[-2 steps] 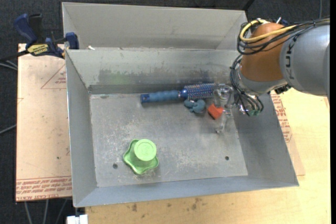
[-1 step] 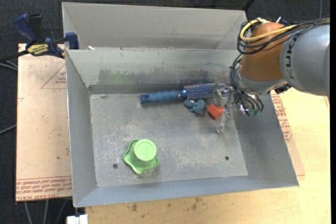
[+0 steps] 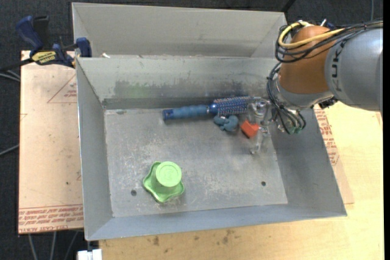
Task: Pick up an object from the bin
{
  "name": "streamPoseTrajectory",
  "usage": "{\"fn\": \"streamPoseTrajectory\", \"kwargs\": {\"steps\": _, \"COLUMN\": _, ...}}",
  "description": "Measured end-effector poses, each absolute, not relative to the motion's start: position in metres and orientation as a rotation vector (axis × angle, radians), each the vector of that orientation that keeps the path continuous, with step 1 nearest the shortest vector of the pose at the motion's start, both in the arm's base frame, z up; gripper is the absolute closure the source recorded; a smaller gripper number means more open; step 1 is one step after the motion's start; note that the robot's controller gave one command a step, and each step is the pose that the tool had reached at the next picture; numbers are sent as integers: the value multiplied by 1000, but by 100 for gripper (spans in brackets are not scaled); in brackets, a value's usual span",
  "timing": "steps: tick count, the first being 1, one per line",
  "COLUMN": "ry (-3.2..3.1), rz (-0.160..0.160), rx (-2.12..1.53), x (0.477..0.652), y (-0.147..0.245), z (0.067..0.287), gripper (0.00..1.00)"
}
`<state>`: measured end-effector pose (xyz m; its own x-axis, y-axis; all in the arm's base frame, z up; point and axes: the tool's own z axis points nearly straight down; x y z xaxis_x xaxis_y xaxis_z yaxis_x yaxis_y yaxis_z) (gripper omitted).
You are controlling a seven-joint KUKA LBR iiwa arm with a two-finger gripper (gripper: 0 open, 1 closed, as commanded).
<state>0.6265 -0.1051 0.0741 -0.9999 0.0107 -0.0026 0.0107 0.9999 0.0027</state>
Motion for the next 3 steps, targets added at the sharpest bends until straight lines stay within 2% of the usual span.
{"fn": "streamPoseTrajectory", "kwargs": {"steps": 1, "ry": 3140, "rz": 5, "rx": 16, "x": 627, "y": -105, "z": 74, "gripper": 0}}
{"fn": "streamPoseTrajectory", "kwargs": {"steps": 2, "ry": 3128, "rz": 3, "rx": 16, "x": 630, "y": -105, "z": 78, "gripper": 100}}
{"fn": "streamPoseTrajectory", "kwargs": {"steps": 3, "ry": 3136, "rz": 1, "rx": 15, "x": 631, "y": -105, "z": 87, "gripper": 100}}
